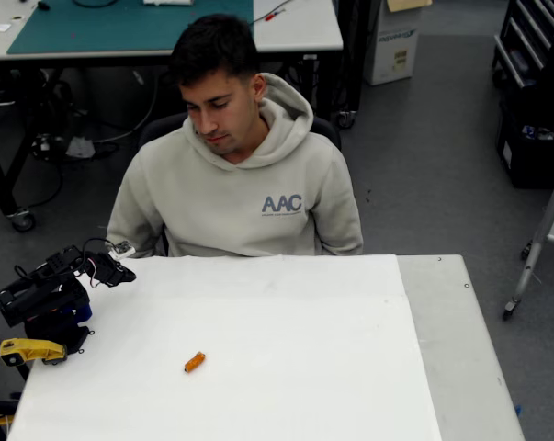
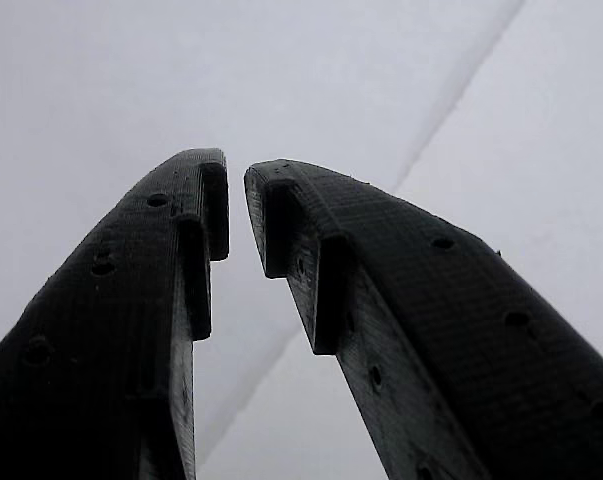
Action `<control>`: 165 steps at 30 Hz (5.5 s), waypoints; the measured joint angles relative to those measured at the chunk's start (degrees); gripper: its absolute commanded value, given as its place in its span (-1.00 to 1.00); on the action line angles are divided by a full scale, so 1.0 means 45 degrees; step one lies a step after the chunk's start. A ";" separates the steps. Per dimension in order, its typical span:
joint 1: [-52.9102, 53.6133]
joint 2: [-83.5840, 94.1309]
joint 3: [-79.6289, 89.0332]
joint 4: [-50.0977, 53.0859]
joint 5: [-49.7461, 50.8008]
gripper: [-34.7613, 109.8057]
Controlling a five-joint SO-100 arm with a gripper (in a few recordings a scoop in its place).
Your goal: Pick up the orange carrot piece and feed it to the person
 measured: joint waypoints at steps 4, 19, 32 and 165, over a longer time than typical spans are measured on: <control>0.0000 0.0000 0.0000 0.0000 0.0000 -0.54; 0.0000 0.0000 0.0000 0.0000 0.0000 -0.54; 0.0000 0.0000 0.0000 0.0000 0.0000 -0.54; 1.0469 -2.0938 -1.5996 0.0000 -0.9785 -0.54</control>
